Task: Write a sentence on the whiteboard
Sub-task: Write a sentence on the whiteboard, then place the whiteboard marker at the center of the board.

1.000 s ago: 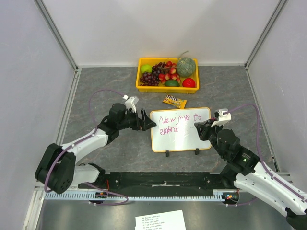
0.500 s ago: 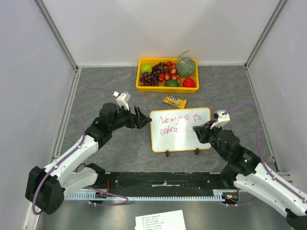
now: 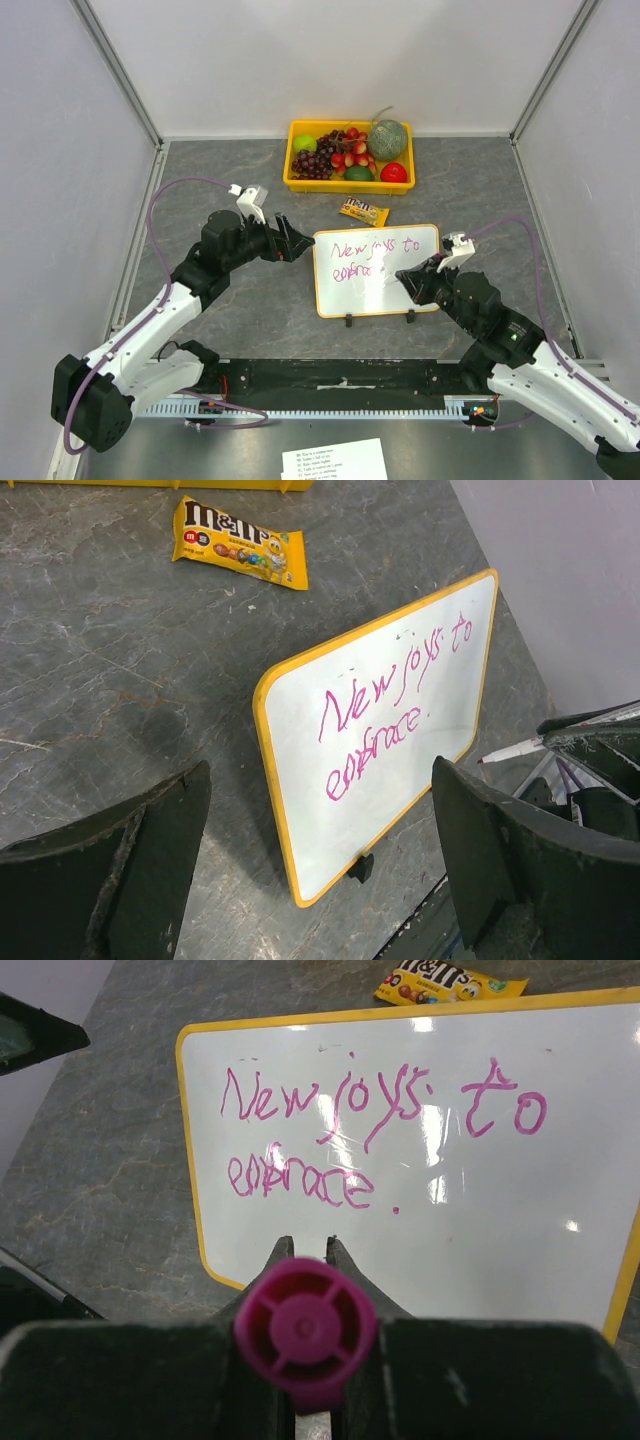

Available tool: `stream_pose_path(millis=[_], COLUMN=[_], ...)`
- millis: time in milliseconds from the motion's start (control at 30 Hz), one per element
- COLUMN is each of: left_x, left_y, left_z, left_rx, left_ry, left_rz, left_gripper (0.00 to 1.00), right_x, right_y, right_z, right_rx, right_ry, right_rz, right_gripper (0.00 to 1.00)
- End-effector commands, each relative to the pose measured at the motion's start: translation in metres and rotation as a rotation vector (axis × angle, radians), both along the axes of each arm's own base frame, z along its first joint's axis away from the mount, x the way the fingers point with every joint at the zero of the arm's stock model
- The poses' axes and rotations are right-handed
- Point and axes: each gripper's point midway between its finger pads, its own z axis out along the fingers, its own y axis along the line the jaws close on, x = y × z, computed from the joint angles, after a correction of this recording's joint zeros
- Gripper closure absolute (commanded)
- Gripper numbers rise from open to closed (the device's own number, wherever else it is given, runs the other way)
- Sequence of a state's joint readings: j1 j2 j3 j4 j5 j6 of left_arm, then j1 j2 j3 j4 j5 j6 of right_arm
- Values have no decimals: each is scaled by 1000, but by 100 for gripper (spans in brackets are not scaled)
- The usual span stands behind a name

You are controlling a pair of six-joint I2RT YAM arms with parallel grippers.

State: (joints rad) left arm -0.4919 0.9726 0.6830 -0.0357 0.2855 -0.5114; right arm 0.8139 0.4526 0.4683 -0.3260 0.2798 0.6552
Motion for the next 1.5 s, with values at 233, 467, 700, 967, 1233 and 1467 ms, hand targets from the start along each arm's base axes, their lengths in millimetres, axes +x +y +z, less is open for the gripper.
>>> stream_pose_path(millis=[233, 467, 700, 967, 1233, 1467], left_x=[8, 10, 12, 15, 17, 16], left_y=[3, 3, 3, 3, 4, 4], left_z=[13, 17, 19, 16, 12, 9], left_rx=[-17, -24, -18, -4, 6, 21], left_ry=[-43, -72, -83, -85, -75, -71], left_rz=[37, 36, 39, 43, 53, 48], left_gripper=[6, 6, 6, 6, 6, 6], right_x=[-32, -53, -67, -74, -55, -53], right_y=[15, 23, 15, 1, -14, -21], right_z=[-26, -68, -100, -107, -76, -84], right_rx=[159, 250, 188, 149, 166, 193], right_ry=[166, 333, 466, 516, 402, 477], right_rz=[84, 105, 71, 18, -81, -189], right_gripper=[100, 100, 97, 53, 12, 2])
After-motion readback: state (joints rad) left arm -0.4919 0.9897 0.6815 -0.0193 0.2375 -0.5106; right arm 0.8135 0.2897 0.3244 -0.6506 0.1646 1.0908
